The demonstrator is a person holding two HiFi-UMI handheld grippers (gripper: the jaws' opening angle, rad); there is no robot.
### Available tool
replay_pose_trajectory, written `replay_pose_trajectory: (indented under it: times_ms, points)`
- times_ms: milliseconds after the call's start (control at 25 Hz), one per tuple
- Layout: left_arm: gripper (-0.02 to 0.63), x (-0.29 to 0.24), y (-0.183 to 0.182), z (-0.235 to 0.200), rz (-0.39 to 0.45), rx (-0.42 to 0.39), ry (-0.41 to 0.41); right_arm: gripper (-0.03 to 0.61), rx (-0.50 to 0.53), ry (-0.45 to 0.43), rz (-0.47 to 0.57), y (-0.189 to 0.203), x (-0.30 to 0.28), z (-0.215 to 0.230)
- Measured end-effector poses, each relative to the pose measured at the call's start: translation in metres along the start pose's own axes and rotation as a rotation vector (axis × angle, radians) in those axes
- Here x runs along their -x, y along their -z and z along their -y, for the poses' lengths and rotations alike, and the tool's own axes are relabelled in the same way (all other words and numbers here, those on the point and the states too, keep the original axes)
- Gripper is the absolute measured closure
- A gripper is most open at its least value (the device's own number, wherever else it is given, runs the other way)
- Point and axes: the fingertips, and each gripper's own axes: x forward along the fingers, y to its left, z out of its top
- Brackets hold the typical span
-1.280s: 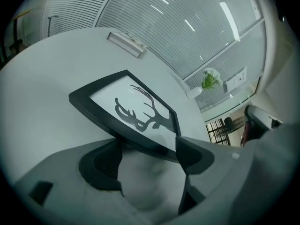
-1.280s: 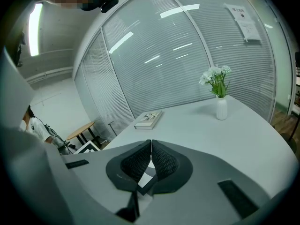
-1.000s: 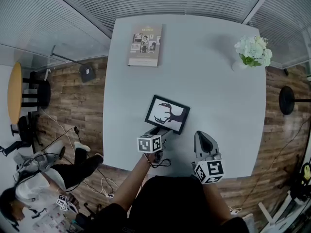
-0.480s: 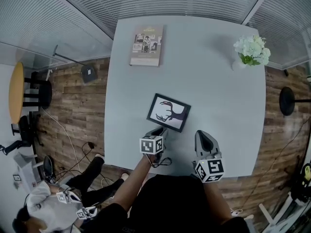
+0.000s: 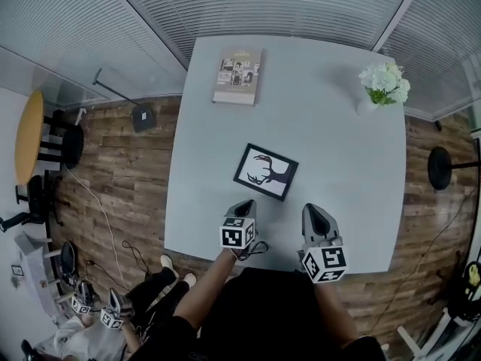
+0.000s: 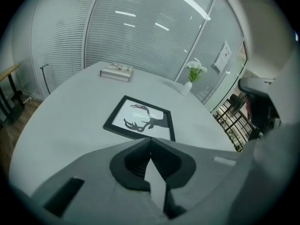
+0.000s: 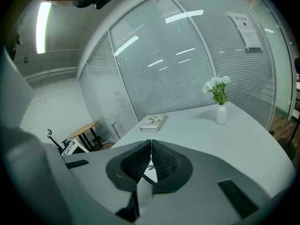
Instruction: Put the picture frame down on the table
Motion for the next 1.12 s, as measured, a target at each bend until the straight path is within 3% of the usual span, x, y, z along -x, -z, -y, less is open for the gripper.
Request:
replay_pose_trajectory:
  times_ms: [440,920,1120]
  points:
    - [0.597,0.112,-0.029,0.027,0.330,-0.137,-0.041,0.565,0.059,0.027,0.067,-0.004,0.058,-0.042]
    - [0.597,0.260,-0.029,0.092,0.724,-0.396,-0.065,0.565,0.081,0.043,0.137,0.018,0.144,-0.099]
    - [0.597,0.316,-0.019,0.118,0.819,-0.394,-0.049,0.566,0.079,0.046,0.176,0.018,0.176,-0.115]
